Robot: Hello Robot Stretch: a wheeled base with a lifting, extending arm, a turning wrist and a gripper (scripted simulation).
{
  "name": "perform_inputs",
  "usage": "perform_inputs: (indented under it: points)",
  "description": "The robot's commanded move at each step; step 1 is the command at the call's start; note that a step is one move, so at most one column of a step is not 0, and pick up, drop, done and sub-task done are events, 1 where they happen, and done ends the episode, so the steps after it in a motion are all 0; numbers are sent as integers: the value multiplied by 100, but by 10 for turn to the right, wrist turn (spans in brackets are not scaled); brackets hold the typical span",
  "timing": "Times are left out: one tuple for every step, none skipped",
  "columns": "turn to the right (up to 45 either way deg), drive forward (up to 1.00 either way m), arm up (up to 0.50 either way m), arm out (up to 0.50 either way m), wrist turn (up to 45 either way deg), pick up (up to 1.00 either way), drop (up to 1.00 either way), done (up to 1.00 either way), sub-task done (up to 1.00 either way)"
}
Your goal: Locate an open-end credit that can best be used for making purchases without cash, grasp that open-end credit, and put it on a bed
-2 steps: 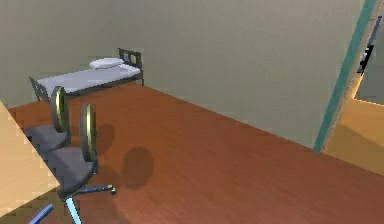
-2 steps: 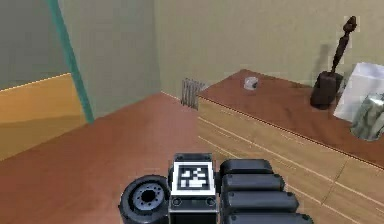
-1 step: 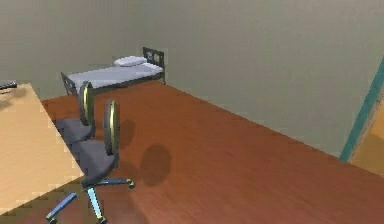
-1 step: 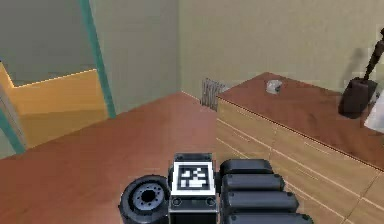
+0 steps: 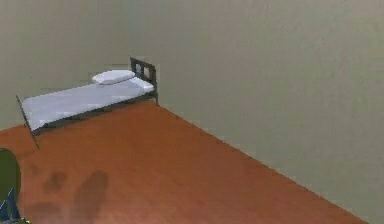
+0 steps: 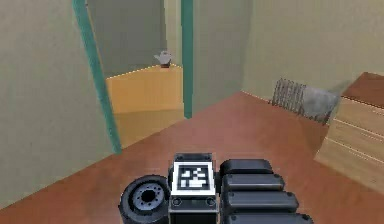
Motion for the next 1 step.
perform_inputs:
  points:
    - [0, 60, 0, 0, 0, 0, 0, 0, 0]
